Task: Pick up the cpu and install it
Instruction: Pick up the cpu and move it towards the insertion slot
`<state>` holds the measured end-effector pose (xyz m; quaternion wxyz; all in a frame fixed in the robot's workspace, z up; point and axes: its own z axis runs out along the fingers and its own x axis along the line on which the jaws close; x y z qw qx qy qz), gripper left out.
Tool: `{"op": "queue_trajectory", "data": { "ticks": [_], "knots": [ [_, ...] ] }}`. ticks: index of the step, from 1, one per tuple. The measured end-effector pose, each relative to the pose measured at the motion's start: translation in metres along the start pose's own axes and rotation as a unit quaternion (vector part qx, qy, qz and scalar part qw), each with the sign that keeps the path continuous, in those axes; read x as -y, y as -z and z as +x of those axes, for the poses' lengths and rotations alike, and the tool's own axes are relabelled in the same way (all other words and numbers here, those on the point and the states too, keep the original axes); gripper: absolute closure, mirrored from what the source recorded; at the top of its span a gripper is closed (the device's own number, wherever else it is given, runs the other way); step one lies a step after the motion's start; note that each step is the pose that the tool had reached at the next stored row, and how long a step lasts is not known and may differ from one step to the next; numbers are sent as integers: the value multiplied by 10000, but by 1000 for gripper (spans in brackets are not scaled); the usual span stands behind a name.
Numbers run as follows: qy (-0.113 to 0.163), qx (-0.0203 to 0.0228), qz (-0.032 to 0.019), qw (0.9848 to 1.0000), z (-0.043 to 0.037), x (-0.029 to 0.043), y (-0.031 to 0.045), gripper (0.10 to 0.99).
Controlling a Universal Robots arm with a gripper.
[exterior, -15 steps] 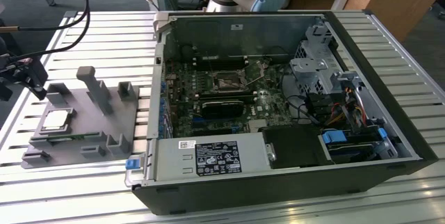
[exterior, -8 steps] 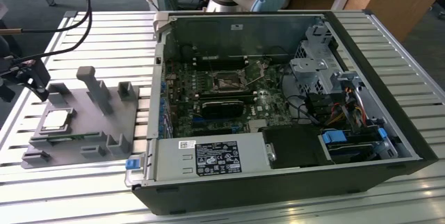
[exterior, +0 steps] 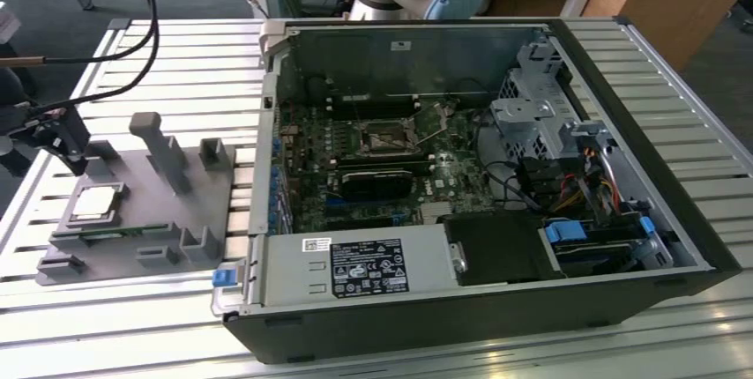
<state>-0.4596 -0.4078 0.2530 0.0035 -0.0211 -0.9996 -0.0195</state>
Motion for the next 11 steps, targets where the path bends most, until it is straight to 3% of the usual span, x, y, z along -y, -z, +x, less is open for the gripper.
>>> {"op": "queue_trajectory", "data": {
  "ticks": [11],
  "knots": [
    [0,0,0,10000,-8,4,-99,380]
  ]
}}
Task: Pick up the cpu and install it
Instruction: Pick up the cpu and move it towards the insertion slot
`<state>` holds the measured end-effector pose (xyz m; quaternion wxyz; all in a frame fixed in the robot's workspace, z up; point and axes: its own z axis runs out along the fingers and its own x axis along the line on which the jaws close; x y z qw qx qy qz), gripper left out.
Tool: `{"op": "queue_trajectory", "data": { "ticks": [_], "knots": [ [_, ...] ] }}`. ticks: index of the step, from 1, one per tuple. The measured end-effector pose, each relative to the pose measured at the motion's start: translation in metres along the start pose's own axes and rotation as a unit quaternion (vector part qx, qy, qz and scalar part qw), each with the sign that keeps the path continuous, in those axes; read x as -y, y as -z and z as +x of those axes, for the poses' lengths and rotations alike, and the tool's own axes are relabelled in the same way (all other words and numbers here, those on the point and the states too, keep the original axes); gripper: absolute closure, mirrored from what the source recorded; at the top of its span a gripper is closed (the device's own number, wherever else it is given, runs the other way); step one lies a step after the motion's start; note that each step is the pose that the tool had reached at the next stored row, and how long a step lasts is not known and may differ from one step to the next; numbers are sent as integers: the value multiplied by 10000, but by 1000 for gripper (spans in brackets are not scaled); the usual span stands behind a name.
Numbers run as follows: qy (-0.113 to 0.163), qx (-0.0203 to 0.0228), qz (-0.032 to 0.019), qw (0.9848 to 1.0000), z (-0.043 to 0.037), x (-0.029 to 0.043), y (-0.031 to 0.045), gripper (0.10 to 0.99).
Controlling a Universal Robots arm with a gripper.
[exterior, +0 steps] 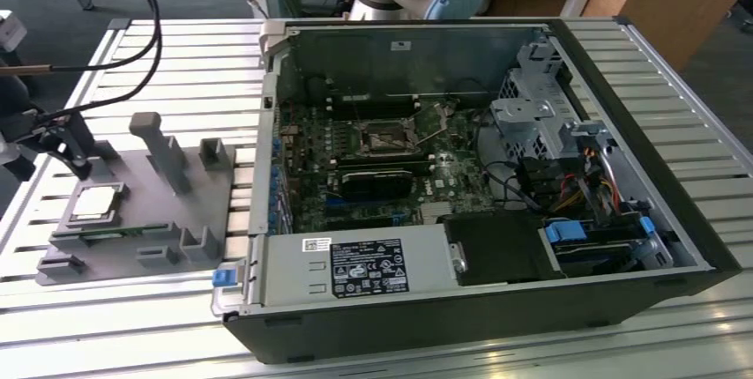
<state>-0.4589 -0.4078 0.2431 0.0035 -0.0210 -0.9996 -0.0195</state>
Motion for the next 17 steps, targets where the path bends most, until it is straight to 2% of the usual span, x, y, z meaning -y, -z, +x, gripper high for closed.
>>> {"op": "queue_trajectory", "data": {
  "ticks": [9,17],
  "knots": [
    [-1,0,0,10000,-73,3,-129,380],
    [78,-2,0,10000,-79,41,-255,380]
  ]
}}
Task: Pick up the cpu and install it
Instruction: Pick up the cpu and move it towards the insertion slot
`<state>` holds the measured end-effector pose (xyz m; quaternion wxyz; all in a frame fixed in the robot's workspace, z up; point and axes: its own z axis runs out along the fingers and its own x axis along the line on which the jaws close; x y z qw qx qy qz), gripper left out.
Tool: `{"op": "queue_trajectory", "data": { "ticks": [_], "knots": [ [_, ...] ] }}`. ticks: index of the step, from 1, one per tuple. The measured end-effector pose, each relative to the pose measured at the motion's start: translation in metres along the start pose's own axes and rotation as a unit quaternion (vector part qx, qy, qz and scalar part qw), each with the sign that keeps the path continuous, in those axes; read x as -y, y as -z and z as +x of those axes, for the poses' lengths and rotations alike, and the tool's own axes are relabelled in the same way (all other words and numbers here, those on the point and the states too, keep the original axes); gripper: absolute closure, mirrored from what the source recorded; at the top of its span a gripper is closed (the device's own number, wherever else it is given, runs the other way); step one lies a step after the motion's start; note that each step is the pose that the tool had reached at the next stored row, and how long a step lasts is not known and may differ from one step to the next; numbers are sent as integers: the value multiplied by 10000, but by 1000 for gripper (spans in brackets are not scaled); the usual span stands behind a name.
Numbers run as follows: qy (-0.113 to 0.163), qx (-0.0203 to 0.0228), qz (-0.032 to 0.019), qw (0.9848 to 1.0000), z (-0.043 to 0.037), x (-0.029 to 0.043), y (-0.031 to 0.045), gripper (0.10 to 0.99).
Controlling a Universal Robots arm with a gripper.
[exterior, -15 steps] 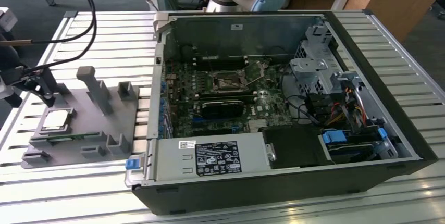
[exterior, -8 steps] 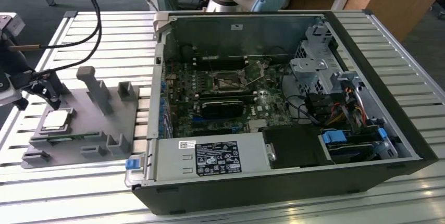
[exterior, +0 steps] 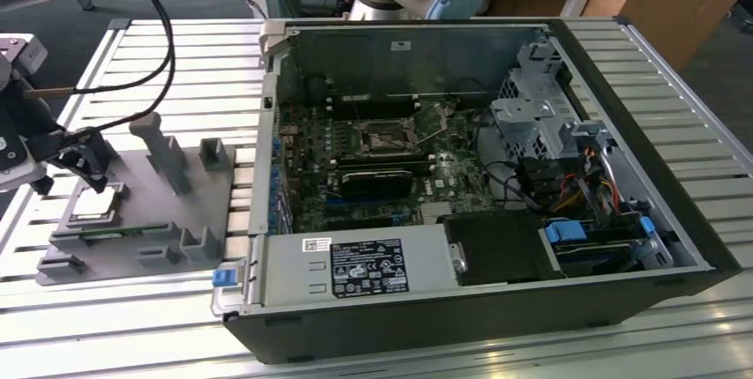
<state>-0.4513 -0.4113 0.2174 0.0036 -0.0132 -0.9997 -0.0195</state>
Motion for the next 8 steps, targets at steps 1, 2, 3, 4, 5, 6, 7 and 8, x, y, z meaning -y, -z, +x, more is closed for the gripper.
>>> {"op": "queue_trajectory", "data": {
  "ticks": [1,2,3,4,5,6,7,8],
  "knots": [
    [0,-1,0,10000,-1,1,-13,380],
    [0,-1,1,10000,-5,2,-25,380],
    [-1,-1,2,10000,-9,3,-34,380],
    [-1,-1,3,10000,-12,3,-42,380],
    [-1,-1,5,10000,-13,4,-54,380],
    [-1,-1,5,10000,-13,4,-68,380],
    [-1,0,5,10000,-13,5,-85,380],
    [-1,0,5,10000,-14,5,-101,380]
  ]
}}
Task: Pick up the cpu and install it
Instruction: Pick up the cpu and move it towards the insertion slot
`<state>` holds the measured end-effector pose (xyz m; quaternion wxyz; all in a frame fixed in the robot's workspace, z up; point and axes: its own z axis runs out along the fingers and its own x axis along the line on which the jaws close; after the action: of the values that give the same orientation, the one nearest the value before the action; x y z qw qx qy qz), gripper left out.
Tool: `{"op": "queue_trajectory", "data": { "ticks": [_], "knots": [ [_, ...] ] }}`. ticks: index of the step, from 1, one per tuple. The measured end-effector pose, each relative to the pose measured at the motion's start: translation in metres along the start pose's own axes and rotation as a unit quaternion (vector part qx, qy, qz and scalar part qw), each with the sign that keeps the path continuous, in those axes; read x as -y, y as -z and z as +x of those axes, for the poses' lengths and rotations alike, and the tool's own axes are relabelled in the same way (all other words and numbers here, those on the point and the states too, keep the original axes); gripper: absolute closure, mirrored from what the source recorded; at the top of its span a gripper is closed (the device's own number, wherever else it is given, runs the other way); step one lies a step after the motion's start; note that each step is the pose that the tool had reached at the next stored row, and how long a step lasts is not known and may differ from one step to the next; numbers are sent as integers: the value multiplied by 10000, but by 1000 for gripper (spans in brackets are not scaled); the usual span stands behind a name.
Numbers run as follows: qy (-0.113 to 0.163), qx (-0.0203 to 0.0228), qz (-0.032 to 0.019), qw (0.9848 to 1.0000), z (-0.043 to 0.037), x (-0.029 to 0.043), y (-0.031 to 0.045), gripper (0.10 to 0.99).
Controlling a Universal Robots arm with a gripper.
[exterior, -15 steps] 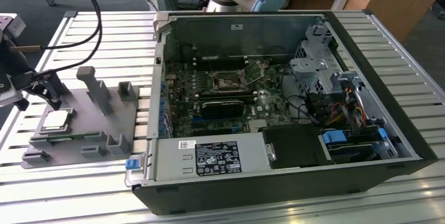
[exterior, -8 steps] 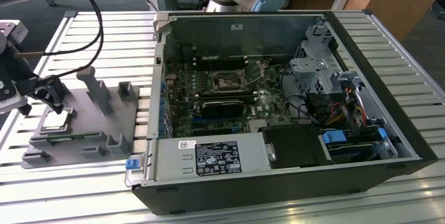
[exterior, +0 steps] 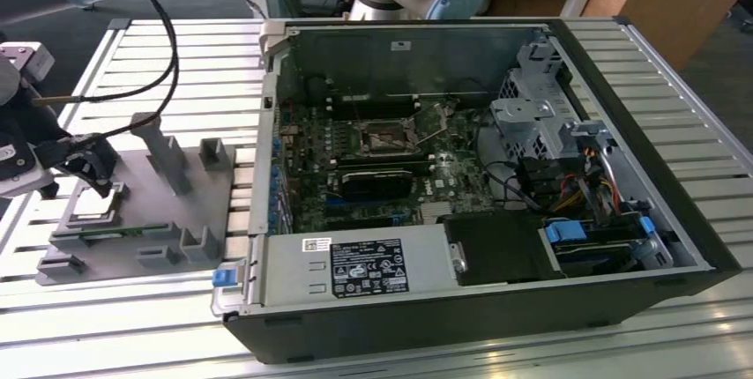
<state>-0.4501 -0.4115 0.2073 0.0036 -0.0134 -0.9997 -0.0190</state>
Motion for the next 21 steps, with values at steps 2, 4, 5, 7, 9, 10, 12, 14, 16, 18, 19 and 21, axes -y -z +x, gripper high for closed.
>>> {"op": "queue_trajectory", "data": {
  "ticks": [2,4,5,7,9,10,12,14,16,18,19,21],
  "knots": [
    [1,10,0,10000,-1,2,-29,380],
    [20,13,3,10000,-1,3,-59,380],
    [57,15,4,10000,-1,3,-70,380],
    [103,27,4,9999,0,4,-86,380],
    [104,51,3,9999,-2,5,-119,380],
    [104,56,3,9999,-1,5,-133,380],
    [104,68,4,9999,-1,6,-155,380],
    [105,81,3,9999,-2,7,-178,380],
    [106,106,6,9999,-2,8,-213,380],
    [107,121,7,9999,-3,9,-237,380],
    [107,121,8,9999,-4,9,-238,380],
    [107,121,8,9999,-4,9,-238,400]
  ]
}}
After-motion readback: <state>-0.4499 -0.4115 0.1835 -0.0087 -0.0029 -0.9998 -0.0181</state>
